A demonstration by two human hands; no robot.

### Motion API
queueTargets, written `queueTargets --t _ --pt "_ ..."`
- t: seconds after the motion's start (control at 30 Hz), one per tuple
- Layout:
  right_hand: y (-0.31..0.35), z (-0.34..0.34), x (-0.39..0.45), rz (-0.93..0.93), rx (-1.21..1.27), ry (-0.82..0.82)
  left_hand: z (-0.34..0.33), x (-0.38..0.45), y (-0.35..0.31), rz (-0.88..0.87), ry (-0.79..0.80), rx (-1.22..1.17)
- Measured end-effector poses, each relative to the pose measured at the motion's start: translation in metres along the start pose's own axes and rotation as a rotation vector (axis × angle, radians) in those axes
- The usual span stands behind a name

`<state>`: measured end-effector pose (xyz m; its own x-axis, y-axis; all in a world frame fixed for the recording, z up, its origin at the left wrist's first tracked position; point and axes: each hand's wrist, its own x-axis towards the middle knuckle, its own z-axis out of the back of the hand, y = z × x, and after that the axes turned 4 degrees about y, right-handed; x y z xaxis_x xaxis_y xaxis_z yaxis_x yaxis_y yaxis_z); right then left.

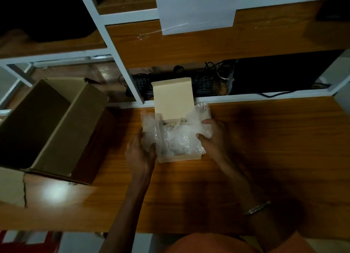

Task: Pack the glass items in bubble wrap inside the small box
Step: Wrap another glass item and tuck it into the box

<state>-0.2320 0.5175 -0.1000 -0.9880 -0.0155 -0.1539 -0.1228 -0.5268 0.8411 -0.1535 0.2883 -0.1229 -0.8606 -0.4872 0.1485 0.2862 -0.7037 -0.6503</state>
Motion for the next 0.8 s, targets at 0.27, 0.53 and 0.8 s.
queueTargets --t 0.27,0.53,0.8 --pt "0.018 -0.017 -0.014 0.207 -0.213 -0.181 -0.009 -0.005 -0.009 -0.072 0.166 -0.013" --pt "0.035 -0.041 -0.009 0.189 -0.153 0.036 -0.027 -0.008 -0.039 -0.149 0.388 0.018" --pt "0.034 -0.05 0.004 0.015 0.167 0.302 -0.017 0.031 -0.014 -0.182 0.454 0.006"
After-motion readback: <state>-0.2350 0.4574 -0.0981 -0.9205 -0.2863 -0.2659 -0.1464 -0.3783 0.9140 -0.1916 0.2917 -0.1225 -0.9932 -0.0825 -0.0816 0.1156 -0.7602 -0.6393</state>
